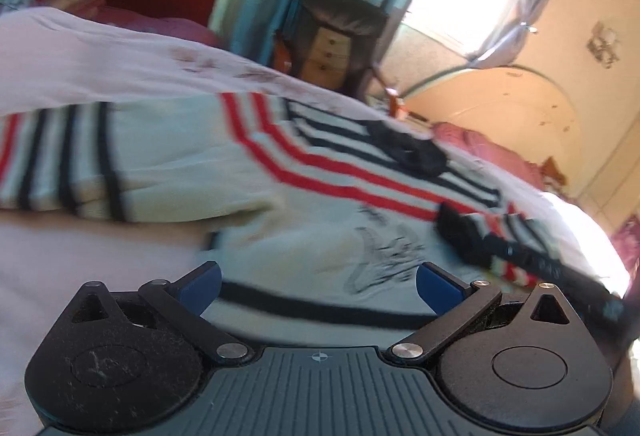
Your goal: Fold small clothes
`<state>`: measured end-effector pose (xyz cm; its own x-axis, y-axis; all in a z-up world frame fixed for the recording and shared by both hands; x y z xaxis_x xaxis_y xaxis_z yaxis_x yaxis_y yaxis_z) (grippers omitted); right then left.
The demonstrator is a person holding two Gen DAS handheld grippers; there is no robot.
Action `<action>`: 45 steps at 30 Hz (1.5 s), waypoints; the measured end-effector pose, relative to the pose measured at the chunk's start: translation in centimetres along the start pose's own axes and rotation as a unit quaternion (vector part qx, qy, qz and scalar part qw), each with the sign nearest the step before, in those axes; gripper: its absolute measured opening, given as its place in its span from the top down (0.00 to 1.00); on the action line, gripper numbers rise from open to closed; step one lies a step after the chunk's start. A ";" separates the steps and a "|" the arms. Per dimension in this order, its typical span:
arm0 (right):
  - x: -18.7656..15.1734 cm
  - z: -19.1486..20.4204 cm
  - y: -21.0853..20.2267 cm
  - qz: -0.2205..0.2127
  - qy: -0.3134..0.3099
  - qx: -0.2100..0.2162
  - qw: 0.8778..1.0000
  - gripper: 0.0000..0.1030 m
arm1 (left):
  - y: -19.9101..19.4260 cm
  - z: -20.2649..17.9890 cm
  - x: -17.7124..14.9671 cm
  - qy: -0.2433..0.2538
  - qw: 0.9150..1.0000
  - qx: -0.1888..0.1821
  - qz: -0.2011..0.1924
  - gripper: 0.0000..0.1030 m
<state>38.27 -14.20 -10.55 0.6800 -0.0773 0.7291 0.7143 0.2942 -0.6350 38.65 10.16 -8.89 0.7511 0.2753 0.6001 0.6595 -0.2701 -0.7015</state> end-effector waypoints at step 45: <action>-2.1 -17.5 -1.9 0.002 0.356 0.039 0.934 0.91 | 10.8 -2.6 4.9 -0.003 0.998 -0.051 0.027 0.95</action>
<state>38.36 -31.31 -15.32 0.6396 -0.6822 0.3542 0.7162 0.3615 -0.5970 49.57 6.24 -12.55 0.7854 0.2640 0.5598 0.6183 -0.3771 -0.6896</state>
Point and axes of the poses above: each gripper's, at about its wrist camera, not at the fingertips, and y roughly the way its jaws point, z to its left, x to its top, the point moved 3 cm from there along y, roughly the way its jaws point, and after that the axes turned 8 degrees about z, right-handed, at the moved point
